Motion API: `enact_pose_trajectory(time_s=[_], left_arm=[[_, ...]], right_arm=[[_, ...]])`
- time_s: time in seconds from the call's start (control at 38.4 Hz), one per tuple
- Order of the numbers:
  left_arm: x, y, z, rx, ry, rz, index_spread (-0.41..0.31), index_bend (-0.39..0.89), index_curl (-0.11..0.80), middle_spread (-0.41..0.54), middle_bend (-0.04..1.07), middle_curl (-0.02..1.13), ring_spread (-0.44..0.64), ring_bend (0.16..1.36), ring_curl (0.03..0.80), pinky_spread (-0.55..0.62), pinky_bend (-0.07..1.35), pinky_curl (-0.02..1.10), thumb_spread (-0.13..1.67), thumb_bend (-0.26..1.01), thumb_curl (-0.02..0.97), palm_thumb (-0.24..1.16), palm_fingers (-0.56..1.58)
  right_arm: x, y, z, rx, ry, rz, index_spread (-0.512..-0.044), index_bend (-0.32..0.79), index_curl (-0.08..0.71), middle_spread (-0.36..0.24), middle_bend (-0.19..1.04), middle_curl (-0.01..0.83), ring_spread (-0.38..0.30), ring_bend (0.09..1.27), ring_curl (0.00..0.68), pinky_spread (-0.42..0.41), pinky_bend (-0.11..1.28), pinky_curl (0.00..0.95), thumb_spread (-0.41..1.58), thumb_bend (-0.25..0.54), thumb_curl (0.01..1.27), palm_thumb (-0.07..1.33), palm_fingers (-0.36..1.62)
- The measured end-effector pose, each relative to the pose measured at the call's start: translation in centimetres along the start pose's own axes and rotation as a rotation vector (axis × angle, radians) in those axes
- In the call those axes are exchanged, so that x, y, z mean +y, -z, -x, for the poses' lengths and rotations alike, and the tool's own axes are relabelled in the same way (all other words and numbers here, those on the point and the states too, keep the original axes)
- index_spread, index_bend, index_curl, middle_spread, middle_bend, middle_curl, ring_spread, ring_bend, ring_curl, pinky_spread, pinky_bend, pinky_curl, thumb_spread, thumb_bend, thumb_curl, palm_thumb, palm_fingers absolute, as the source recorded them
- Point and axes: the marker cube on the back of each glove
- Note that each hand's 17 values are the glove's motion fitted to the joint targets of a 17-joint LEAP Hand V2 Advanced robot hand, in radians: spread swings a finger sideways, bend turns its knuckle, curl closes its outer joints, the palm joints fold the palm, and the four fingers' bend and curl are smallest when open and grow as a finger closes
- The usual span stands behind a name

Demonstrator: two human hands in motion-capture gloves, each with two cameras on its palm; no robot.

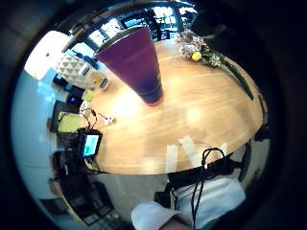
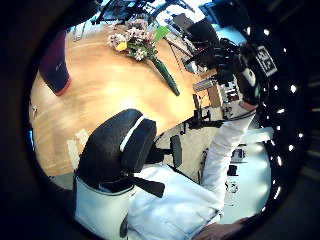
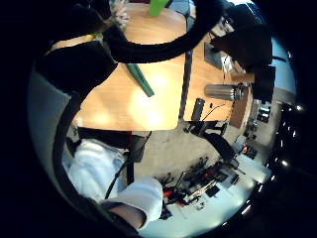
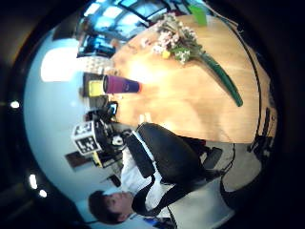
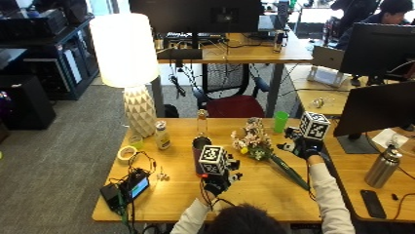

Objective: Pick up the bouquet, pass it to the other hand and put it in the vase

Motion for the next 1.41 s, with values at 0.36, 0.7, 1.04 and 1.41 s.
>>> enact_pose_trajectory(time_s=[0.36, 0.7, 1.04, 1.41], left_arm=[[1.4, -0.3, -0.5, -0.051, 0.039, 0.075, -0.045, 0.21, 0.372, 0.174, 0.14, 0.17, 0.36, 0.52, 0.242, 0.31, 0.44, 0.3, 1.04, -0.02, 0.227, 0.22, 0.31], [1.3, -1.0, -0.6, -0.037, 0.042, 0.106, -0.054, 0.2, 0.398, 0.171, 0.14, 0.18, 0.36, 0.52, 0.251, 0.32, 0.43, 0.32, 1.05, -0.03, 0.242, 0.21, 0.31], [1.1, -2.1, -0.3, -0.033, 0.036, 0.143, -0.056, 0.19, 0.413, 0.173, 0.14, 0.19, 0.36, 0.52, 0.258, 0.32, 0.43, 0.33, 1.05, -0.03, 0.253, 0.2, 0.3], [1.3, -0.6, -0.5, -0.022, 0.068, 0.132, -0.057, 0.2, 0.422, 0.172, 0.14, 0.2, 0.37, 0.51, 0.262, 0.32, 0.42, 0.33, 1.05, -0.02, 0.26, 0.21, 0.31]], right_arm=[[-7.6, -5.0, -10.7, -0.008, -0.351, 0.124, -0.232, 0.02, 0.057, 0.053, 0.38, 0.355, 0.058, 0.69, 0.335, 0.236, 0.77, 0.35, 1.03, -0.006, 0.26, 0.38, 0.49], [1.1, -9.0, -7.9, -0.07, -0.516, 0.38, -0.19, 0.02, 0.032, 0.037, 0.43, 0.39, -0.025, 0.74, 0.361, 0.161, 0.79, 0.36, 1.04, -0.015, 0.29, 0.46, 0.52], [0.4, -14.9, -9.3, 0.03, -0.545, 0.405, -0.175, 0.07, 0.057, -0.013, 0.45, 0.409, -0.092, 0.74, 0.371, 0.09, 0.74, 0.349, 1.07, 0.025, 0.33, 0.63, 0.64], [-0.8, -16.8, -8.2, 0.12, -0.51, 0.289, -0.188, 0.23, 0.225, -0.087, 0.39, 0.436, -0.178, 0.64, 0.381, -0.141, 0.59, 0.327, 0.98, 0.106, 0.43, 0.95, 1.09]])
